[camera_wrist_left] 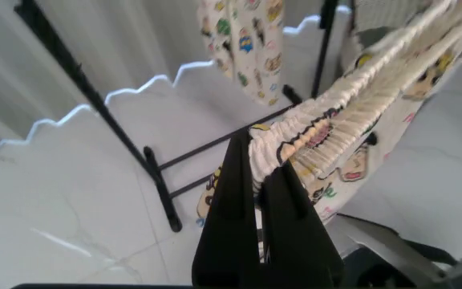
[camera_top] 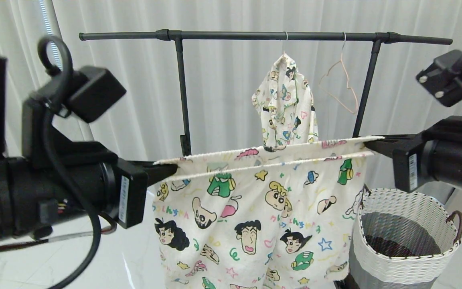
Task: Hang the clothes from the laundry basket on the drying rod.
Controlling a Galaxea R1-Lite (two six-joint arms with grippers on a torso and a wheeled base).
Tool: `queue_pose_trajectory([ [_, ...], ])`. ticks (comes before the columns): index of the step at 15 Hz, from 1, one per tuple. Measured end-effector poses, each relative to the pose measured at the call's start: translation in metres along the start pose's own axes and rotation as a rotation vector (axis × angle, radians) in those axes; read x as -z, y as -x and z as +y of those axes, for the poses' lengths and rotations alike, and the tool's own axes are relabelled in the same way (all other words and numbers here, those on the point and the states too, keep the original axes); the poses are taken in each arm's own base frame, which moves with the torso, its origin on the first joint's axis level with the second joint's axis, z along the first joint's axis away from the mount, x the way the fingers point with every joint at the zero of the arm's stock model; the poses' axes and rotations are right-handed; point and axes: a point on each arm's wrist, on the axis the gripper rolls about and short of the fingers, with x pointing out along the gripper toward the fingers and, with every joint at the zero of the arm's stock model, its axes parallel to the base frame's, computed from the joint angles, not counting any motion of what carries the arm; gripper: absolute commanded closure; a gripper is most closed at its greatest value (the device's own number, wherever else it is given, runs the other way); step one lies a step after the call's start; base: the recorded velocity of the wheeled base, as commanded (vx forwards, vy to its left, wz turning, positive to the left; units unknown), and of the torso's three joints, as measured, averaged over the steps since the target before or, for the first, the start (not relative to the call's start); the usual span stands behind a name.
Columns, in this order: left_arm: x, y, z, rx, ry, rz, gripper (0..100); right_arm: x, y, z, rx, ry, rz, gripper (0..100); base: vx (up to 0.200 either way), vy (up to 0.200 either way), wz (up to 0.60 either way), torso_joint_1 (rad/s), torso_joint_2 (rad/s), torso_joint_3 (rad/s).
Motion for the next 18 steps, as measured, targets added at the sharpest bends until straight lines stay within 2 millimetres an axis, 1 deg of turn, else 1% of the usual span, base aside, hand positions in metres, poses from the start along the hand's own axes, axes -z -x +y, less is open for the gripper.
queue_pose_trajectory([
  [2,-0.033,0.024,0.000,0.075,0.001,-0.008,100,-0.017,0.017,-0.008,0.006,-0.030,-0.075,100,0.000,0.000,0.00,0.000,0.00,0.000],
  [4,-0.059,0.050,0.001,0.143,0.001,-0.023,100,-0.037,0.028,-0.014,-0.001,-0.055,-0.139,100,0.000,0.000,0.00,0.000,0.00,0.000],
  [6,-0.077,0.066,0.001,0.181,0.001,-0.058,100,-0.057,0.037,-0.018,-0.031,-0.064,-0.177,100,0.000,0.000,0.00,0.000,0.00,0.000],
  [7,-0.083,0.069,0.001,0.187,0.000,-0.076,100,-0.064,0.040,-0.020,-0.044,-0.061,-0.177,100,0.000,0.000,0.00,0.000,0.00,0.000],
  [9,-0.087,0.072,-0.001,0.202,-0.009,-0.093,100,-0.071,0.044,-0.021,-0.056,-0.047,-0.168,100,0.000,0.000,0.00,0.000,0.00,0.000],
  [11,-0.087,0.074,-0.004,0.222,-0.022,-0.100,100,-0.072,0.049,-0.023,-0.064,-0.027,-0.120,100,0.000,0.000,0.00,0.000,0.00,0.000],
  [13,-0.088,0.073,-0.006,0.229,-0.042,-0.103,100,-0.070,0.063,-0.028,-0.103,0.001,-0.041,100,0.000,0.000,0.00,0.000,0.00,0.000],
  [15,-0.091,0.070,-0.008,0.234,-0.062,-0.133,100,-0.068,0.084,-0.032,-0.273,0.022,0.033,100,0.000,0.000,0.00,0.000,0.00,0.000],
  [17,-0.099,0.065,-0.011,0.247,-0.066,-0.193,100,-0.067,0.106,-0.034,-0.477,0.025,0.044,100,0.000,0.000,0.00,0.000,0.00,0.000],
  [18,-0.101,0.062,-0.013,0.251,-0.067,-0.204,100,-0.066,0.115,-0.033,-0.548,0.031,0.040,100,0.000,0.000,0.00,0.000,0.00,0.000],
])
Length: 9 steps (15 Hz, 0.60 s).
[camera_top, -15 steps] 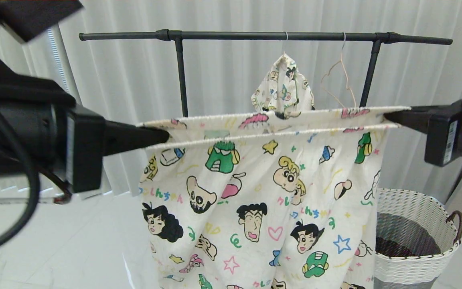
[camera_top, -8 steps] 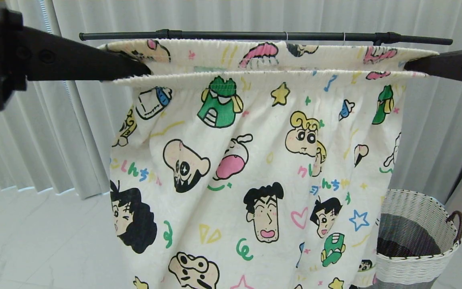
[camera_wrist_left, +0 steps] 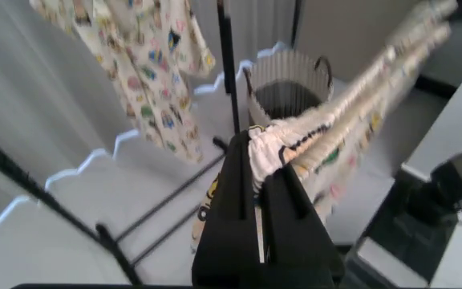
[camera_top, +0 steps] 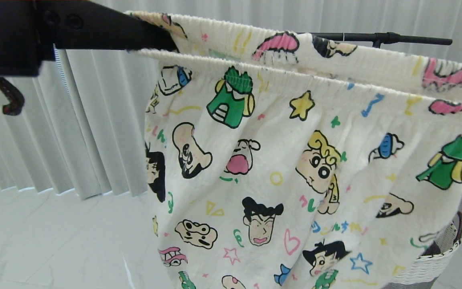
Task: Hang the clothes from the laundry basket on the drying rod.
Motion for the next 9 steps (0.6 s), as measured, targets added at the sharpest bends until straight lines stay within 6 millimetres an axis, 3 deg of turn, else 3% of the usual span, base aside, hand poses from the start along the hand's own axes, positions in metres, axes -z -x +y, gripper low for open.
queue_pose_trajectory([
  [5,-0.005,-0.020,0.002,-0.014,-0.001,-0.050,100,0.005,0.007,0.023,-0.226,0.034,0.011,100,0.000,0.000,0.00,0.000,0.00,0.000],
  [9,-0.001,-0.024,0.002,-0.016,0.005,-0.029,100,0.006,0.006,0.030,-0.288,0.037,0.020,100,0.000,0.000,0.00,0.000,0.00,0.000],
])
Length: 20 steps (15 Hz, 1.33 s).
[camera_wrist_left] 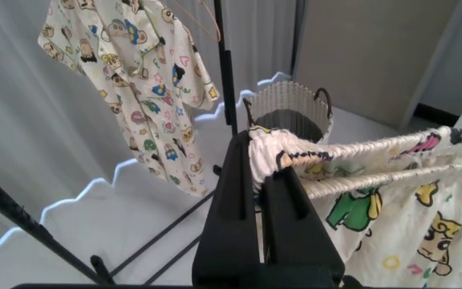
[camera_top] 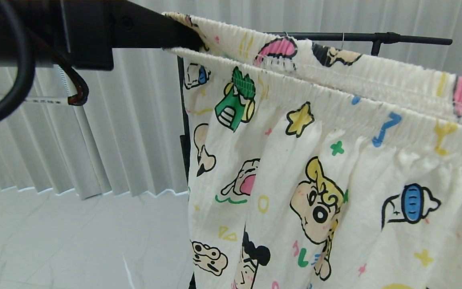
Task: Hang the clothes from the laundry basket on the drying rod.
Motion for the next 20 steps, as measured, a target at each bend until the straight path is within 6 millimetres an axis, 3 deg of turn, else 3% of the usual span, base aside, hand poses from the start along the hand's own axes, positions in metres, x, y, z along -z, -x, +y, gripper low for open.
queue_pose_trajectory([
  [5,0.008,0.008,-0.001,-0.001,0.083,0.056,100,0.000,0.000,-0.003,0.059,-0.003,0.002,100,0.000,0.000,0.00,0.000,0.00,0.000],
  [9,0.026,0.045,-0.005,0.014,0.222,0.275,100,-0.013,-0.008,-0.025,0.297,0.002,-0.089,100,0.000,0.000,0.00,0.000,0.00,0.000],
  [12,0.033,0.078,-0.010,0.096,0.287,0.360,100,-0.029,-0.030,-0.043,0.325,0.019,-0.230,100,0.000,0.000,0.00,0.000,0.00,0.000],
  [20,0.025,0.136,-0.031,0.442,0.425,0.343,100,-0.036,-0.096,-0.082,0.327,0.005,-0.227,100,0.000,0.000,0.00,0.000,0.00,0.000],
])
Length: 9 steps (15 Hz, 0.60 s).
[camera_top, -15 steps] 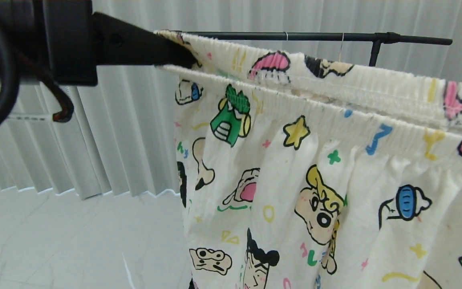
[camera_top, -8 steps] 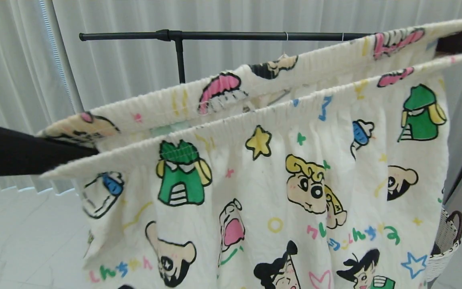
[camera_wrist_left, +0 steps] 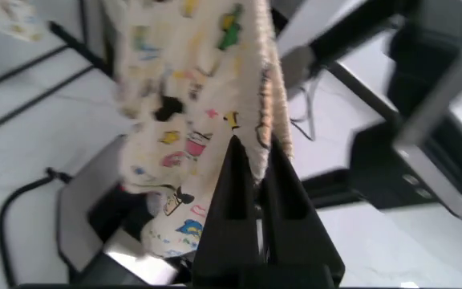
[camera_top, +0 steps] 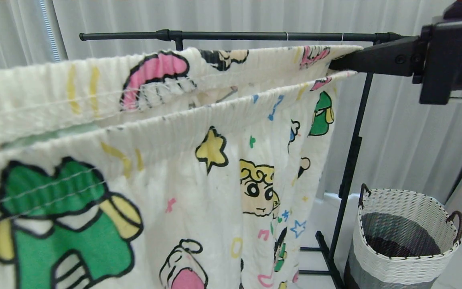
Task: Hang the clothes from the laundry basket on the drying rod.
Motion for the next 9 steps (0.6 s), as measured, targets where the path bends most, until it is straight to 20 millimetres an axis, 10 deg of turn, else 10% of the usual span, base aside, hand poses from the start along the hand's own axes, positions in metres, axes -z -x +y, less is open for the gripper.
queue_pose_trajectory([
  [9,0.000,0.003,0.004,-0.074,-0.177,-0.035,100,0.004,0.011,-0.015,0.087,-0.011,0.041,100,0.000,0.000,0.00,0.000,0.00,0.000],
])
